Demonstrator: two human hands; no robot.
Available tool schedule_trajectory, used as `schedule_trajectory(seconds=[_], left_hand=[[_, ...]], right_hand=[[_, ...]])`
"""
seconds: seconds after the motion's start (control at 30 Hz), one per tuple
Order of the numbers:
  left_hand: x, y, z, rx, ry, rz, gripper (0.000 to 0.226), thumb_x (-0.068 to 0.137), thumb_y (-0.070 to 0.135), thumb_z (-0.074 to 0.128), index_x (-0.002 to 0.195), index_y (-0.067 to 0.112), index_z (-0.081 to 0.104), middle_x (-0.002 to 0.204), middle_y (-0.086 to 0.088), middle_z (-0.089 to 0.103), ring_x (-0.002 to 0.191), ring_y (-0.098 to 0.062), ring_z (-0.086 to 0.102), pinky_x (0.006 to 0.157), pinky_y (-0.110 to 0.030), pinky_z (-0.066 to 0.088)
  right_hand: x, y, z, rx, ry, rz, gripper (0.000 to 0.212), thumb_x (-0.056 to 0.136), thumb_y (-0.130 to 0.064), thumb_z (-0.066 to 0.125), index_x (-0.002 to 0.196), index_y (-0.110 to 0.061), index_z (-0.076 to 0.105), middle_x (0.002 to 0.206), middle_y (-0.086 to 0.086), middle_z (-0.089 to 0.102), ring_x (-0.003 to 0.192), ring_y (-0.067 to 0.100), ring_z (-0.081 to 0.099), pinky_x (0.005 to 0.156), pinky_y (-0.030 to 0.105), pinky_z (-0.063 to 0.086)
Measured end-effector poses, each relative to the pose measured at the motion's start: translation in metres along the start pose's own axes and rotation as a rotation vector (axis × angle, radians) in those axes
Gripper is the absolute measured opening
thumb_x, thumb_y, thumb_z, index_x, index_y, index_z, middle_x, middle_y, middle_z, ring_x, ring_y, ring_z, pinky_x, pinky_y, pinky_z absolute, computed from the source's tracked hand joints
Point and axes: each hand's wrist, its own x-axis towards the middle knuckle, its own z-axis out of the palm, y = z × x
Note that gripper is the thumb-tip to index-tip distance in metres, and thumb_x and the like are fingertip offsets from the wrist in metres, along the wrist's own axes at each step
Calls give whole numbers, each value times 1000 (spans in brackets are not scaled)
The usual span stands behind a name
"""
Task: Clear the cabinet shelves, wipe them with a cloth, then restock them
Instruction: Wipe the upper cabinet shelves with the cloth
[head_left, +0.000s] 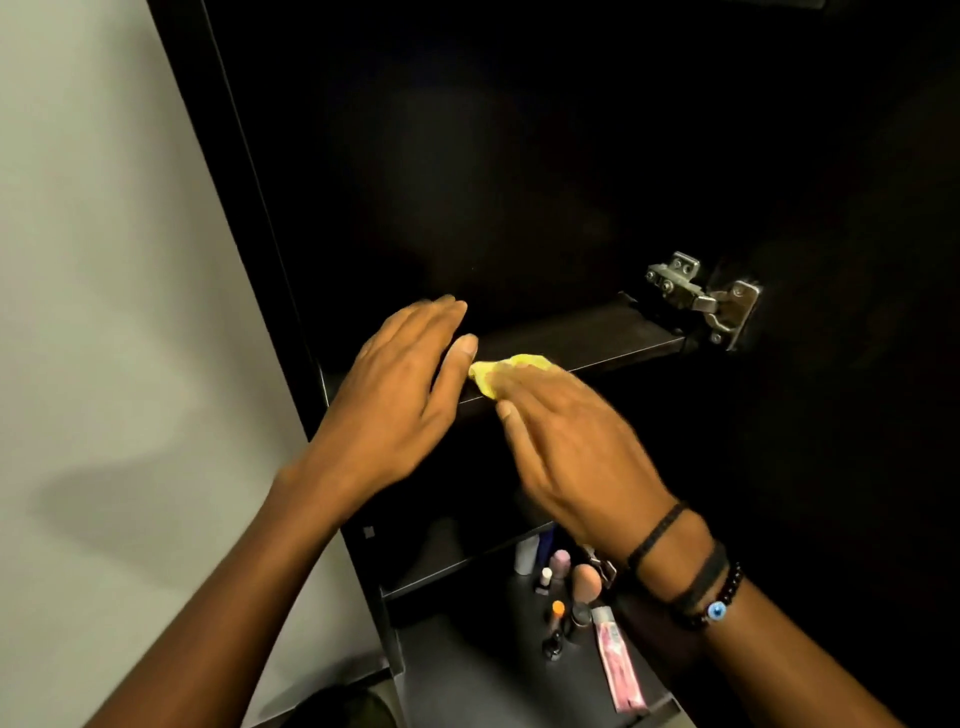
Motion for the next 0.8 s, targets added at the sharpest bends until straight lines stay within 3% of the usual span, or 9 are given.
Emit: schedule_trajectory(seconds=[0.1, 0.17, 0.23, 0.33, 0.4, 0.5, 0.57, 0.67, 0.8], left_hand=[[-2, -4, 10, 135, -5, 19, 53, 98, 45, 20, 139, 17, 41, 143, 0, 44, 136, -14, 32, 114, -37, 29], [-5, -2, 14, 162, 2, 15, 51, 99, 44, 21, 138, 17, 42, 142, 1, 44, 136, -14, 32, 113, -35, 29], [-3, 0, 13, 137, 22, -4, 51, 99, 44, 21, 137, 17, 43, 140, 1, 46, 133, -13, 34, 111, -35, 31], [-2, 4, 7, 167, -8, -30, 52, 98, 43, 21, 137, 15, 42, 140, -3, 45, 133, -17, 35, 109, -37, 32], [-6, 9, -1, 373, -62, 43, 51, 96, 40, 25, 136, 13, 43, 141, -8, 45, 133, -25, 38, 108, -44, 33], [-10, 18, -30, 746, -215, 170, 47, 91, 35, 44, 132, 12, 49, 139, -12, 49, 132, -30, 42, 110, -53, 29], [-11, 26, -53, 948, -316, 176, 54, 89, 33, 47, 138, 12, 39, 148, -14, 36, 142, -31, 25, 116, -56, 9], [-12, 32, -79, 1194, -362, 220, 54, 95, 25, 34, 144, 10, 20, 156, -18, 10, 145, -34, -8, 111, -59, -17], [-12, 41, -97, 1228, -440, 208, 52, 91, 21, 16, 142, 11, 24, 157, -15, 3, 142, -32, -22, 109, -57, -22]], right_hand=[[16, 47, -16, -315, -30, 291, 33, 98, -25, 31, 95, -9, 61, 95, 11, 65, 91, 30, 60, 82, 38, 47], [37, 76, -22, -378, -102, 464, 33, 98, -21, 36, 88, -2, 61, 94, 19, 66, 89, 37, 60, 71, 40, 42], [59, 86, -17, -269, -165, 428, 31, 98, -20, 37, 98, 0, 62, 107, 21, 65, 101, 38, 59, 82, 40, 43], [70, 67, -6, -2, -180, 260, 35, 95, -19, 40, 127, -13, 54, 130, 10, 58, 119, 28, 53, 100, 31, 38], [52, 56, -9, 90, -199, 170, 37, 92, -25, 39, 127, -24, 53, 130, 5, 59, 115, 29, 57, 99, 38, 46], [44, 89, -24, -75, -203, 334, 31, 91, -29, 40, 112, -19, 60, 113, 15, 67, 103, 37, 62, 87, 43, 51], [57, 111, -28, -203, -259, 451, 31, 92, -24, 42, 113, -11, 60, 114, 20, 65, 104, 38, 60, 86, 41, 50], [77, 97, -16, -70, -290, 430, 42, 92, -21, 41, 132, -18, 53, 135, 12, 57, 122, 32, 54, 102, 38, 44], [75, 7, 10, 248, -267, 32, 48, 85, -21, 39, 130, -30, 52, 135, -4, 56, 123, 20, 54, 104, 32, 44]])
